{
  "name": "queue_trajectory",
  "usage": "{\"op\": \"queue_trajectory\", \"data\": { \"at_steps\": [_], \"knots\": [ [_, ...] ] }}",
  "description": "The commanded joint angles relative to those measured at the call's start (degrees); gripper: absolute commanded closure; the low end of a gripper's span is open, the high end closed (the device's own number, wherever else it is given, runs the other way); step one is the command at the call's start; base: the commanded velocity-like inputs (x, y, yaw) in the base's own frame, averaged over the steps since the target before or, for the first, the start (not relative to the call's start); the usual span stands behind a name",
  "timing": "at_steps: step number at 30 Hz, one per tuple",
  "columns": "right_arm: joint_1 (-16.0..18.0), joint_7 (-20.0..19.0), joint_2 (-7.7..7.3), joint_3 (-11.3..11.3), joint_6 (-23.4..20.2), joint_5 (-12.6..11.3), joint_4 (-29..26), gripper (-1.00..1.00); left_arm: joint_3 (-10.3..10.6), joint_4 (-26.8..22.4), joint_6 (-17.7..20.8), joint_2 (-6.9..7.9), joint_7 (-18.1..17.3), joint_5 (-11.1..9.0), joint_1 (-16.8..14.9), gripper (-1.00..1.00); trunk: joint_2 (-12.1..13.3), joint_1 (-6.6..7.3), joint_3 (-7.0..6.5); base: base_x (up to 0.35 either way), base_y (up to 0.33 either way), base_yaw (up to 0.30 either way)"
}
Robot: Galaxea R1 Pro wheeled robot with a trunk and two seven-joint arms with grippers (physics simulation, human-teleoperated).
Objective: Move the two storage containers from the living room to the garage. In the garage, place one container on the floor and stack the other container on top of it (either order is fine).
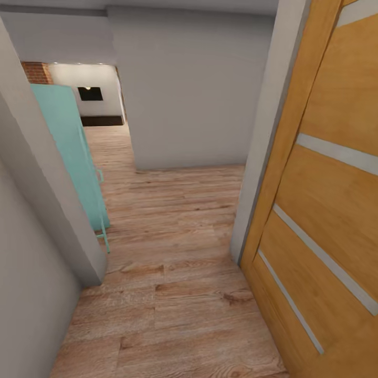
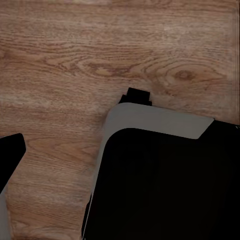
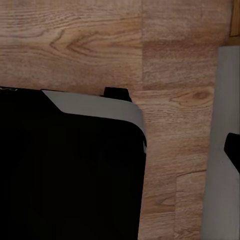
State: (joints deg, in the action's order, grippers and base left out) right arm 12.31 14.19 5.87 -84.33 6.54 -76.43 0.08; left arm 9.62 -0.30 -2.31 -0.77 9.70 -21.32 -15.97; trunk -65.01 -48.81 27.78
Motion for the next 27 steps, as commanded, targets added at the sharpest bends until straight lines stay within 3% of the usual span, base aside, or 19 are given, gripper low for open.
{"op": "queue_trajectory", "data": {
  "at_steps": [1,6,20,27],
  "knots": [
    [0.04,0.14,0.02,-0.48,0.14,-0.56,0.01,-1.0,0.49,0.03,-0.17,-0.02,0.17,-0.49,-0.03,-1.0,-0.03,-0.03,0.05,0.318,-0.105,0.0],
    [0.0,0.14,0.02,-0.48,0.18,-0.56,0.01,-1.0,0.49,0.03,-0.22,-0.02,0.15,-0.48,-0.03,-1.0,-0.03,-0.03,0.05,0.318,-0.105,0.115],
    [0.02,0.14,0.02,-0.48,0.18,-0.56,0.01,-1.0,0.49,0.03,-0.24,-0.02,0.15,-0.49,-0.03,-1.0,-0.03,-0.03,0.05,0.318,-0.105,0.259],
    [0.05,0.14,0.02,-0.48,0.14,-0.56,0.01,-1.0,0.49,0.03,-0.24,-0.02,0.14,-0.48,-0.03,-1.0,-0.03,-0.03,0.05,0.318,-0.105,0.045]
  ]
}}
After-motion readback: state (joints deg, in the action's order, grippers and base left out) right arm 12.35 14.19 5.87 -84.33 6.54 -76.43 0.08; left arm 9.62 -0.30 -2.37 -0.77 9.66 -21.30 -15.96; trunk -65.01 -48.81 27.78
